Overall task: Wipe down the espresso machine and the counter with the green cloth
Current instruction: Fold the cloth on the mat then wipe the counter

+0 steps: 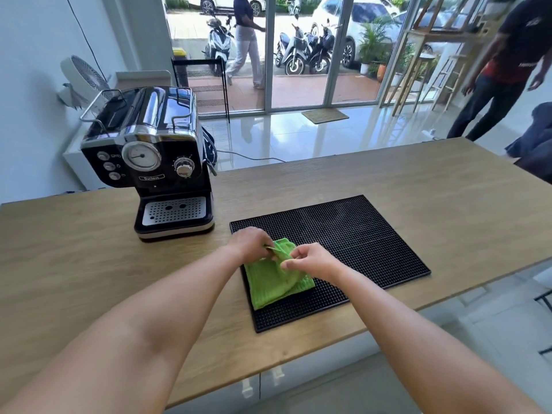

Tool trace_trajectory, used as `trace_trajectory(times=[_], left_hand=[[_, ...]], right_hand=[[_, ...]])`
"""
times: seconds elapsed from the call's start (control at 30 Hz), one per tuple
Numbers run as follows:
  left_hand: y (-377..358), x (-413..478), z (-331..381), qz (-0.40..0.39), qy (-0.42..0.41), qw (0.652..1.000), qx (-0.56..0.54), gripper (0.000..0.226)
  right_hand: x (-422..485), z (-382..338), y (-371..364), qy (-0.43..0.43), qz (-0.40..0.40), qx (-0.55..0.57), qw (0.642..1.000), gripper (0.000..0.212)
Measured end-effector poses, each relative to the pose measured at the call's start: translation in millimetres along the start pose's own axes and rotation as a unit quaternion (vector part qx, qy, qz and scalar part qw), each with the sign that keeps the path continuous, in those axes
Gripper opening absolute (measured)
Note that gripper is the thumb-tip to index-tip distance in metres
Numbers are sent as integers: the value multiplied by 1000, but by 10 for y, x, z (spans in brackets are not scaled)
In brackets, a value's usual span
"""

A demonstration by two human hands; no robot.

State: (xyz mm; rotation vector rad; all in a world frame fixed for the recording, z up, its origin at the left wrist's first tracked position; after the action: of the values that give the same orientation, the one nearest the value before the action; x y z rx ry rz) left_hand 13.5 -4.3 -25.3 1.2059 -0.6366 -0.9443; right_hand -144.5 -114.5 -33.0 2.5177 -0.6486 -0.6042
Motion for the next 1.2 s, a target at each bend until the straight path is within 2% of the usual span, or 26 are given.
trace_trajectory(times=[0.13,0.23,0.4,0.47,0.5,0.63,0.77,0.9,1.03,1.2], left_hand=[[99,60,-70,6,62,996,-56,38],[139,108,-129,3,84,995,-51,46],[4,152,-128,-26,90,996,-14,19],[-27,180,-85,2,93,995,-25,16],[-19,205,-53,18,92,995,-29,16],[-17,270,60,26,81,995,-42,20],[-60,303,146,14,47,998,32,31],[-98,347,194,3,15,997,78,32],[-110,377,193,-7,24,998,62,29],[-108,384,186,-10,43,999,24,23]], right_hand=[[86,99,-8,-19,61,-40,997,33],[115,100,-32,-31,75,-69,994,26],[150,42,-56,-45,101,-166,980,8],[175,57,-84,-66,100,-180,976,35],[201,75,-86,-81,102,-183,974,41],[230,114,-93,-112,100,-188,971,39],[228,140,-113,-123,101,-190,969,37],[228,151,-125,-141,102,-189,966,39],[170,93,-100,-133,82,-197,968,48],[134,79,-88,-135,52,-226,963,42]])
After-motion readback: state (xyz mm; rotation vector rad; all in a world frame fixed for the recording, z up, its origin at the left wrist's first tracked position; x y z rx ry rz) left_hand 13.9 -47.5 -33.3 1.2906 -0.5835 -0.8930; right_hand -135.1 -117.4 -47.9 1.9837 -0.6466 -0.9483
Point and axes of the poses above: each hand's wrist, its own x-axis towards the middle knuckle, its own y-axis out of the back of the hand, z = x × y, the point moved 2 cm from there along x, towards the middle knuckle, and after that the axes turned 7 degrees about z, right-handed, at the moved point
